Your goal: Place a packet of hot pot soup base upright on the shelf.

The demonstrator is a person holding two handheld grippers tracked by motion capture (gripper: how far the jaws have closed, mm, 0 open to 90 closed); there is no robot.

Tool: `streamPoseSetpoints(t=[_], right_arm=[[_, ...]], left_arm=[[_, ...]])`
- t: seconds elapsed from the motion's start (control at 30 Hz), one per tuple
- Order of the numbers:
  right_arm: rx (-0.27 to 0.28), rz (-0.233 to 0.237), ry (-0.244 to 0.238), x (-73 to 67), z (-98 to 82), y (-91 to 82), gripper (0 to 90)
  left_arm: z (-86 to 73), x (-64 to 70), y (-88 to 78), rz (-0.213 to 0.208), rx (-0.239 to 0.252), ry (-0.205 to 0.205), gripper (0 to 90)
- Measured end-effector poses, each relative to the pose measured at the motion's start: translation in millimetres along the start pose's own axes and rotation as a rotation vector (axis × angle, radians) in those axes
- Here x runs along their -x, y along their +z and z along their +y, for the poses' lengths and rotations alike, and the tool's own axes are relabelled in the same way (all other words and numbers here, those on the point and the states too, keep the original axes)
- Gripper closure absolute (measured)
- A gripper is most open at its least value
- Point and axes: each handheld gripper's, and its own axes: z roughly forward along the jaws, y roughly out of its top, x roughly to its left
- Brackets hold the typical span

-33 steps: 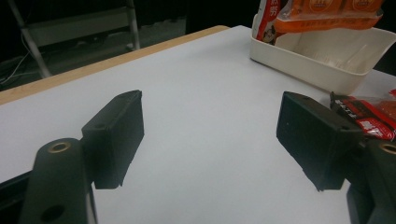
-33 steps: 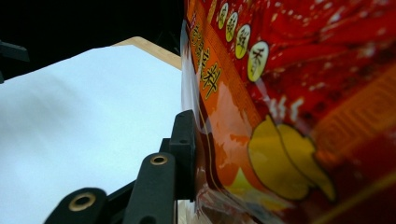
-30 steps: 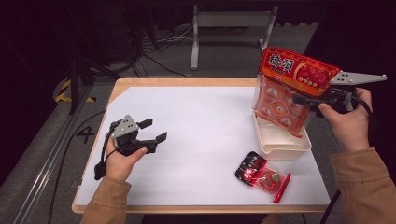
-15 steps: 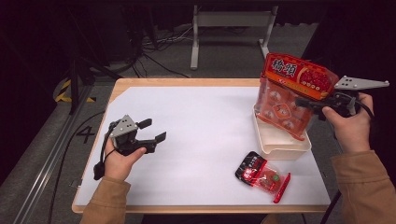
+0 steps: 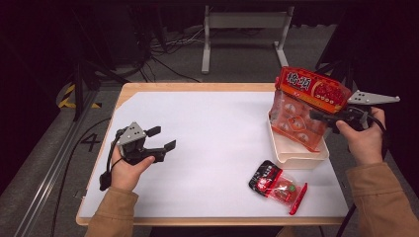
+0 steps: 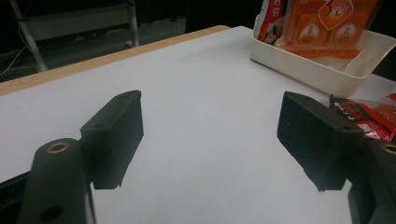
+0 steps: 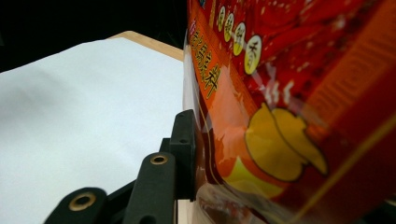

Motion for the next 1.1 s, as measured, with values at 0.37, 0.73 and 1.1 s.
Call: streamPoseSetpoints(t=[0.37, 0.73, 1.1], right_arm=[[-0.031, 0.045, 0.083, 13.7, -20.7, 3.1, 70.5], [-0.118, 0.031, 0.039, 6.5, -18.6, 20.1, 70.6], [-0.101, 0.032, 0.084, 15.6, -27.6, 22.2, 70.5]], left_arm=[[-0.3, -0.3, 0.7, -0.005, 0.002, -0.005, 23.1], [-0.3, 1.0, 1.1, -0.012, 0.0, -0.011, 23.0], [-0.6, 0.3, 0.7, -0.009, -0.001, -0.012, 23.0]])
